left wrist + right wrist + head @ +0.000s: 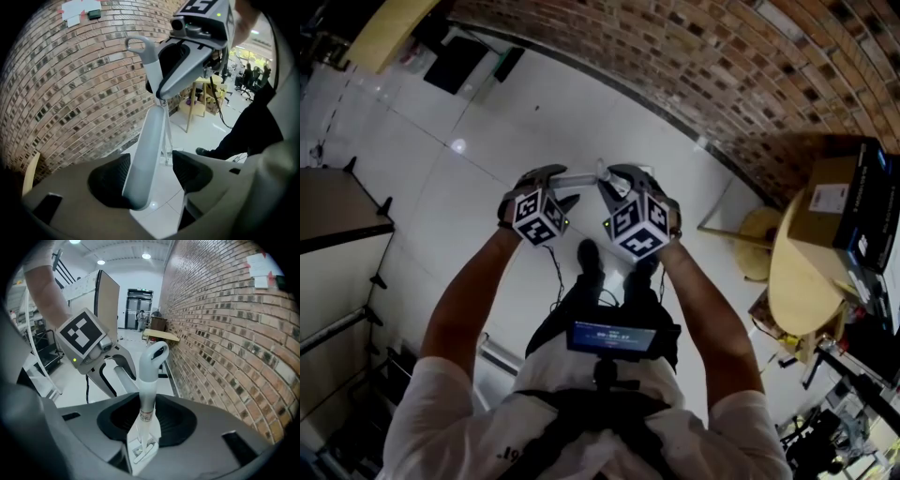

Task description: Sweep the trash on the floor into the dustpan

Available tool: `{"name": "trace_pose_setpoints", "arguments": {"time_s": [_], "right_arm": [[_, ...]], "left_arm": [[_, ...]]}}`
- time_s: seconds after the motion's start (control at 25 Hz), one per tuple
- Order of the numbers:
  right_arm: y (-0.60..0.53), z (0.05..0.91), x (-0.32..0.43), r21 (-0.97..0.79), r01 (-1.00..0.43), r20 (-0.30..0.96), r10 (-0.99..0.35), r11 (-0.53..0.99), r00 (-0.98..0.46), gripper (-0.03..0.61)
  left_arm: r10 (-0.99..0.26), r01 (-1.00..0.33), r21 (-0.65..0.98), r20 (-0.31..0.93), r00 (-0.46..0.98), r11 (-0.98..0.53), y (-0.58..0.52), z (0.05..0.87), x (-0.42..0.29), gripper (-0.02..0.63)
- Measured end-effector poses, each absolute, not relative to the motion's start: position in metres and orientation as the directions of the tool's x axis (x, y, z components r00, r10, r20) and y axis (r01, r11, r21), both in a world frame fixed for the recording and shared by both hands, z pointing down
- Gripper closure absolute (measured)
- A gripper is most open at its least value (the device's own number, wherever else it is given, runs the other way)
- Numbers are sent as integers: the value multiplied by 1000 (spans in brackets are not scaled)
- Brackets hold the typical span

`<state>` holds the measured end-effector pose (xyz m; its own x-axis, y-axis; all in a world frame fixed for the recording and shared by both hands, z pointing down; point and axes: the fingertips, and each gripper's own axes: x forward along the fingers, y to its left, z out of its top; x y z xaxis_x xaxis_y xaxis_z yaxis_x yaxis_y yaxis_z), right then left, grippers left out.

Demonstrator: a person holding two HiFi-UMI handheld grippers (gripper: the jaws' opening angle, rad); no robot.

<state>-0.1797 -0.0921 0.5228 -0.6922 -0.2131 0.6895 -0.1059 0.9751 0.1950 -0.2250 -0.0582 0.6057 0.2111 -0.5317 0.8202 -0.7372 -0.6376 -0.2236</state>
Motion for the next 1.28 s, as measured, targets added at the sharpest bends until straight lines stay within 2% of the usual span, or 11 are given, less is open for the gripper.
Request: {"name": "trace_pose_setpoints", "arguments": {"time_s": [0.16, 0.4, 0.68, 0.96, 1.16, 1.28], "right_arm": [[-92, 524, -185, 200, -106, 688, -217, 974, -693, 465], [-94, 527, -187, 206, -105, 698, -221, 973, -681, 394], [-96, 529, -182, 215, -109, 702, -231, 971, -673, 354], [-94, 531, -180, 228, -86, 714, -226, 970, -663, 353], [-92, 535, -178, 232, -70, 723, -220, 970, -655, 308], [-88, 536, -176, 228, -46, 732, -203, 972, -650, 315]], "left_arm": [[-530, -732, -216, 818, 226, -646, -61, 605, -222, 327], [-524, -724, -210, 817, 239, -657, -64, 605, -220, 327], [-513, -720, -202, 823, 243, -664, -62, 609, -220, 327], [-505, -719, -199, 829, 238, -666, -61, 612, -220, 327], [-505, -717, -202, 830, 236, -667, -61, 613, -220, 327], [-504, -717, -201, 831, 237, -668, -60, 613, -219, 327]]}}
